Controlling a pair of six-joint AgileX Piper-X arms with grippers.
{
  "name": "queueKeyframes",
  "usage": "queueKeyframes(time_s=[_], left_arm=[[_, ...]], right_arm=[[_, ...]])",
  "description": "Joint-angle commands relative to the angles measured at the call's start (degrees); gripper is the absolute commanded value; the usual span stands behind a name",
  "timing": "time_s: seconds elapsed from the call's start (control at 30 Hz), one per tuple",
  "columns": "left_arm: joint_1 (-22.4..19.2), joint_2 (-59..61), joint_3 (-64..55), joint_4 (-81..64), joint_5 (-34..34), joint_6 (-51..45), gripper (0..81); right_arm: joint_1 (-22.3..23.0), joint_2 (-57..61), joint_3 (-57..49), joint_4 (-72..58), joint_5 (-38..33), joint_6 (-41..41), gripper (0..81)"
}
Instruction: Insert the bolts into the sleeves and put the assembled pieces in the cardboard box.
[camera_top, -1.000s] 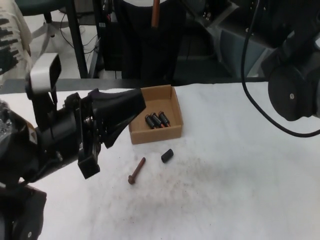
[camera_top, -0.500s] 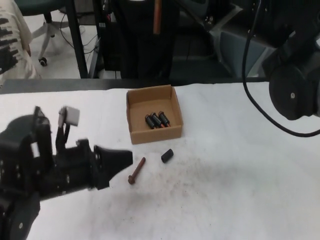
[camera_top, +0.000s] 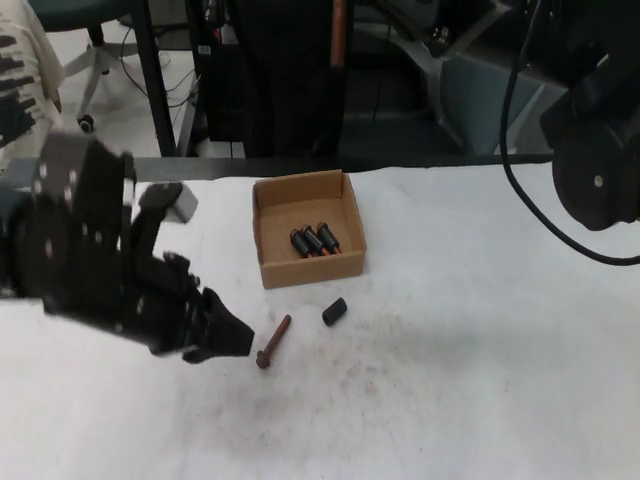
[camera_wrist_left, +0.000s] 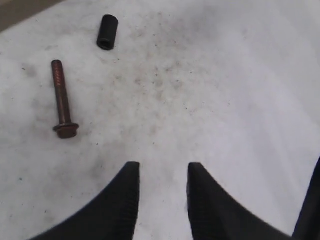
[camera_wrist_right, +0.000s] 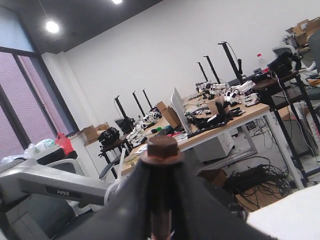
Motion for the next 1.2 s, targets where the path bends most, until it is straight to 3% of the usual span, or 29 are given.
queueKeyframes(time_s=[0.0, 0.17, 0.3, 0.6, 1.17], left_arm=[[0.1, -0.3, -2.4, 4.9, -1.2, 1.6, 34.0], [-1.0, -0.3, -5.7, 14.2, -8.6, 7.2, 34.0], [-4.7, -0.3, -6.7, 20.3, -12.3, 9.2, 34.0], [-13.3, 1.9, -8.0, 3.8, -16.1, -2.1, 34.0], [-14.8, 25.6, -26.0, 12.5, -22.6, 9.2, 34.0]], right_arm=[[-0.2, -0.3, -0.3, -0.5, -0.4, 0.2, 0.8], [-0.2, -0.3, -0.3, -0.5, -0.4, 1.6, 0.8], [-0.1, -0.3, -0.3, -0.5, -0.4, 2.0, 0.8], [-0.1, -1.2, -0.3, -0.5, -2.0, 4.6, 0.8], [-0.2, -2.9, -0.3, -0.5, -2.6, 5.1, 0.8]])
